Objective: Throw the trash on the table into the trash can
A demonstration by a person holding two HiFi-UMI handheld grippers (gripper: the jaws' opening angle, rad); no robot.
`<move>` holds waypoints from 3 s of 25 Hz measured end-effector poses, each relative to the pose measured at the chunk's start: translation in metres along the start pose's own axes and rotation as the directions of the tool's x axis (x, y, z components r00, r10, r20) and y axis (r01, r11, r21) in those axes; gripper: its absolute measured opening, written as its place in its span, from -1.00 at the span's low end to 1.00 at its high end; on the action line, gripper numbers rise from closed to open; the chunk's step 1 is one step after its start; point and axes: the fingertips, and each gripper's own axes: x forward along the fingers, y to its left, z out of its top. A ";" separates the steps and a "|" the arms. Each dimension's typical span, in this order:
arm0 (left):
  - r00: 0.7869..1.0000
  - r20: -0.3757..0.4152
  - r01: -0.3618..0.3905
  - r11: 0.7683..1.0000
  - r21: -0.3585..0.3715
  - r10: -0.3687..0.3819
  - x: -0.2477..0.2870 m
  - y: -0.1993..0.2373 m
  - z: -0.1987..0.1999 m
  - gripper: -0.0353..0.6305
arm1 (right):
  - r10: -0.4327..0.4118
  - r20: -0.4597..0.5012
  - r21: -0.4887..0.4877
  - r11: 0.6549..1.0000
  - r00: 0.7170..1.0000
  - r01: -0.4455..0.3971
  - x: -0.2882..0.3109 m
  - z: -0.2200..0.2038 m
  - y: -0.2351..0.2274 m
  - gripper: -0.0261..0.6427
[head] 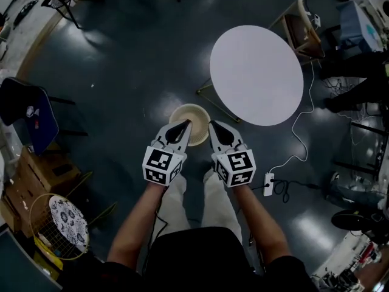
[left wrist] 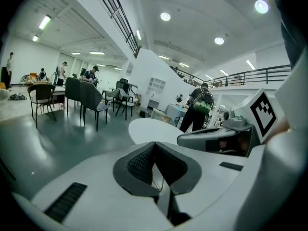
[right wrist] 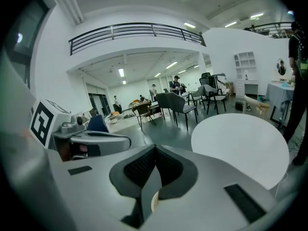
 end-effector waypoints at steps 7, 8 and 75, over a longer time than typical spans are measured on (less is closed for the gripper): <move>0.998 0.059 0.021 0.998 0.055 -0.025 -0.036 -0.022 0.057 -0.85 | 0.031 0.073 -0.032 0.999 0.997 -0.029 -0.026 0.056 0.032 -0.87; 0.997 0.065 0.026 0.998 0.057 -0.030 -0.040 -0.023 0.063 -0.85 | 0.033 0.078 -0.038 0.999 0.996 -0.030 -0.028 0.060 0.036 -0.87; 0.920 0.327 0.103 0.939 0.328 -0.215 -0.199 -0.297 0.172 -0.85 | 0.020 0.437 -0.125 0.991 0.899 0.039 -0.341 0.131 0.111 -0.87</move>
